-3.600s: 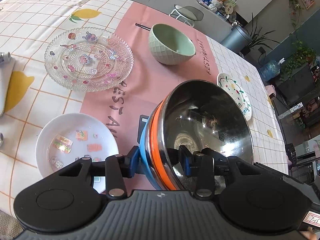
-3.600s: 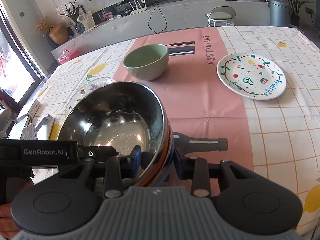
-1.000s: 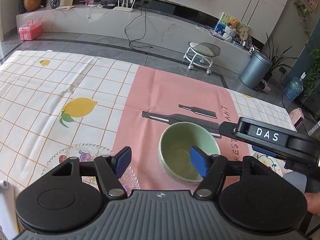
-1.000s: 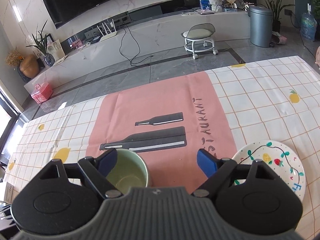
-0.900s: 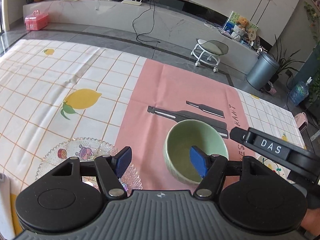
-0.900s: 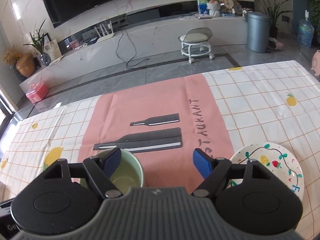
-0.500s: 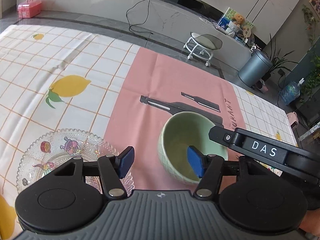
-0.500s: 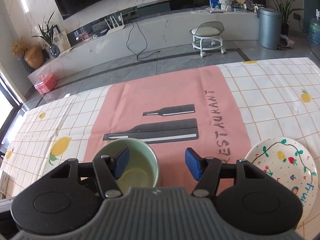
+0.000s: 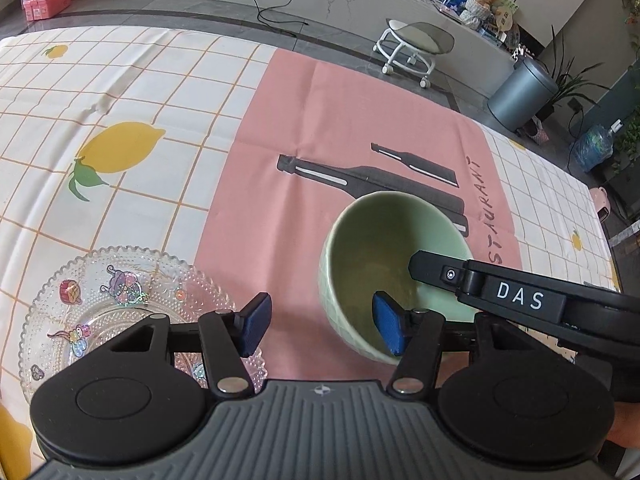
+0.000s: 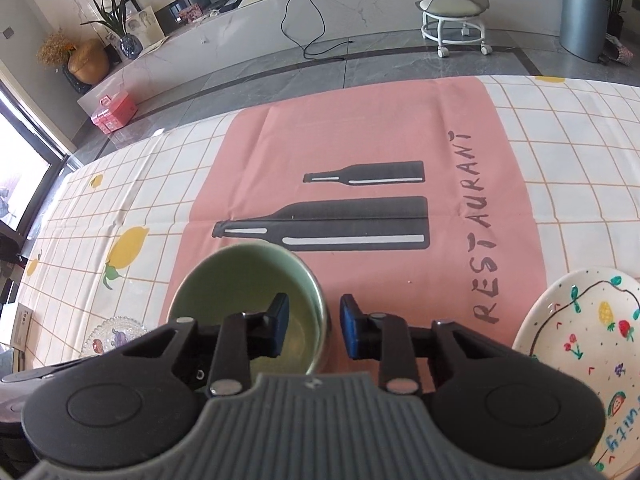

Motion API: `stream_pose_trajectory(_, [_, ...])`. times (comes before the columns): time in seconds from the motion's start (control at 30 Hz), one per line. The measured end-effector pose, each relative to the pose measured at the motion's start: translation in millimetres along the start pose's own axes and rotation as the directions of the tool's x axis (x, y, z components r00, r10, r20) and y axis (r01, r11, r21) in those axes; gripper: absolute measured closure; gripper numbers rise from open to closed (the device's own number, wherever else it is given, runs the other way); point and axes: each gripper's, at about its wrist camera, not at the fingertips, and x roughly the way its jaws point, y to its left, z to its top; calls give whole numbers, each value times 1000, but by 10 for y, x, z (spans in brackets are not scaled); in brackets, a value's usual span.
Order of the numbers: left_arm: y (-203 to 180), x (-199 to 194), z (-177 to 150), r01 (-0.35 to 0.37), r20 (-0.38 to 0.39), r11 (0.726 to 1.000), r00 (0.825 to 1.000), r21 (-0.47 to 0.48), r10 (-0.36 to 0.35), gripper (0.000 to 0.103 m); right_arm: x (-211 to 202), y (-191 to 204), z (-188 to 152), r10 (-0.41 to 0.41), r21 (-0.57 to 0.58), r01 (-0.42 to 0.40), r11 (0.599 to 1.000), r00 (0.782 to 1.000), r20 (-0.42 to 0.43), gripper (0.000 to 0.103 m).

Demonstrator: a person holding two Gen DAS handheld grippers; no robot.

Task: Organize plates and bowls
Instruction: 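Move the right gripper to the pale green bowl and grasp its rim, then lift the green bowl with the right gripper and carry it toward the pot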

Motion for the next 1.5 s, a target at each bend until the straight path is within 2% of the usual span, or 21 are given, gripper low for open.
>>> stream_pose_trajectory(0.07, [-6, 26, 2, 5, -10, 1000, 1000, 13, -5, 40, 43, -7, -7, 12, 0, -12, 1000, 1000, -10, 87])
stream_pose_trajectory(0.2, [-20, 31, 2, 12, -11, 999, 1000, 43, -12, 41, 75, -25, -14, 9, -12, -9, 1000, 1000, -12, 94])
stream_pose_trajectory(0.43, [2, -18, 15, 47, -38, 996, 998, 71, -44, 39, 79, -48, -6, 29, -49, -31, 998, 999, -30, 96])
stream_pose_trajectory(0.6, [48, -147, 20, 74, -41, 994, 997, 81, -70, 36, 54, -31, -47, 9, -102, -15, 995, 998, -55, 95])
stream_pose_trajectory(0.73, [61, -225, 24, 82, -16, 994, 997, 71, -81, 33, -1, -53, -110, 34, -126, -43, 991, 996, -78, 95])
stream_pose_trajectory(0.93, [-6, -115, -36, 79, -63, 991, 995, 111, -72, 32, -71, -58, -236, 58, -149, -76, 986, 991, -117, 95])
stream_pose_trajectory(1.03, [-3, -44, -48, 92, -93, 991, 992, 102, -83, 35, -102, -68, -281, 69, -153, -89, 984, 989, -131, 95])
stream_pose_trajectory(1.17, [1, -11, -69, 87, -105, 990, 992, 114, -75, 39, -103, -121, -304, 95, -119, -112, 987, 986, -140, 93])
stream_pose_trajectory(1.23, [0, -20, -80, 86, -103, 989, 992, 116, -74, 39, -79, -154, -309, 96, -92, -109, 990, 985, -141, 84])
stream_pose_trajectory(1.5, [-14, -34, -98, 77, -100, 989, 993, 126, -65, 42, -60, -166, -337, 125, -42, -130, 991, 986, -109, 83])
